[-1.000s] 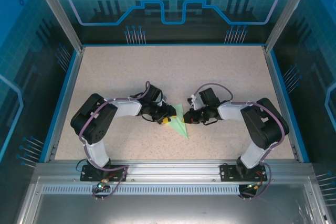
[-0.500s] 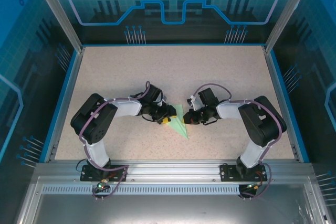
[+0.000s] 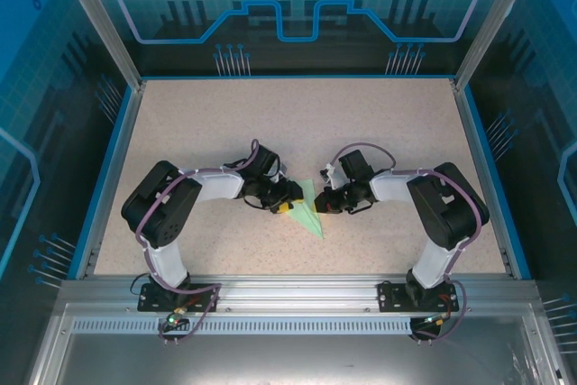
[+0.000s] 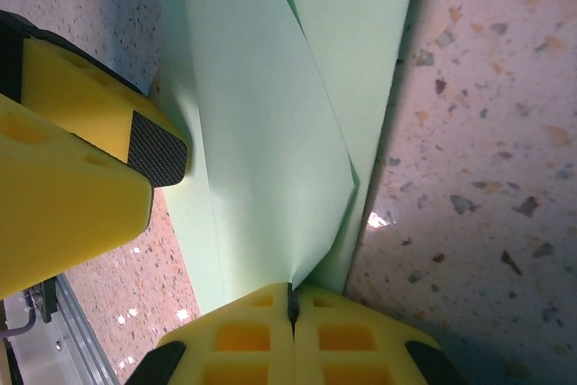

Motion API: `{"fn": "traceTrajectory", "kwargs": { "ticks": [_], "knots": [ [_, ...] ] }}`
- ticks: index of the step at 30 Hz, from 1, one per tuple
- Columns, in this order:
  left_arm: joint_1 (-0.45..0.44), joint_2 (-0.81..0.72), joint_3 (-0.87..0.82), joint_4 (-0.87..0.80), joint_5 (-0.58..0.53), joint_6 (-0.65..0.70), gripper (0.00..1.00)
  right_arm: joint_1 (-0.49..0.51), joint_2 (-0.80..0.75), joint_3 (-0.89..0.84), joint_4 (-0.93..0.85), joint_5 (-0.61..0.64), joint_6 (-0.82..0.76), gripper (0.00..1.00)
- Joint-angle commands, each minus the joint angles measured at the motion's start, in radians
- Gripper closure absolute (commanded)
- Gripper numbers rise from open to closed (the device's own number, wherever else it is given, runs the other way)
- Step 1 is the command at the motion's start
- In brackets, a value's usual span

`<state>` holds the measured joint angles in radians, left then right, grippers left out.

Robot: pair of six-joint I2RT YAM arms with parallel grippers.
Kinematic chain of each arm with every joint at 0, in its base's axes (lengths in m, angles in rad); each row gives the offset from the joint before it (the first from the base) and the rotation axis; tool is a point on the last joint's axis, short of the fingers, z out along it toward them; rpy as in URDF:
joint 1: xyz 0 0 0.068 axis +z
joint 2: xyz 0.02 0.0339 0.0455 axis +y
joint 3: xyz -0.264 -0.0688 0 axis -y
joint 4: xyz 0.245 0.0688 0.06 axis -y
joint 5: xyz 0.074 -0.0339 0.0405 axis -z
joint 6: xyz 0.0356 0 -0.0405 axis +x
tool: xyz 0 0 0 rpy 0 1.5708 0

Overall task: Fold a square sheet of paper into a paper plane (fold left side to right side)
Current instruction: Fourth fold the wing at the center of the table.

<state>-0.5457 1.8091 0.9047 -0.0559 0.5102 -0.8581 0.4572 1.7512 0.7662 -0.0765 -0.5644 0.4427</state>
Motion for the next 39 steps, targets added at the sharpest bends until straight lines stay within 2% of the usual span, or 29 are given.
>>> {"fn": "traceTrajectory", "kwargs": {
  "ticks": [1,8,13,21,39],
  "knots": [
    [-0.007,-0.031,0.035,-0.074,-0.032,0.050,0.57,-0.009,0.031,0.008,-0.078,0.045,-0.026,0.97],
    [-0.019,-0.015,0.100,-0.090,0.014,0.064,0.75,-0.008,0.031,0.013,-0.104,0.058,-0.041,0.97],
    [-0.037,0.047,0.159,-0.078,0.042,0.062,0.80,-0.003,0.033,0.021,-0.121,0.064,-0.049,0.97],
    [-0.043,0.134,0.218,-0.093,0.031,0.073,0.82,0.004,0.037,0.027,-0.128,0.069,-0.052,0.97],
    [-0.042,0.176,0.165,-0.151,-0.078,0.096,0.82,0.009,0.026,0.051,-0.143,0.070,-0.053,0.94]
  ]
}}
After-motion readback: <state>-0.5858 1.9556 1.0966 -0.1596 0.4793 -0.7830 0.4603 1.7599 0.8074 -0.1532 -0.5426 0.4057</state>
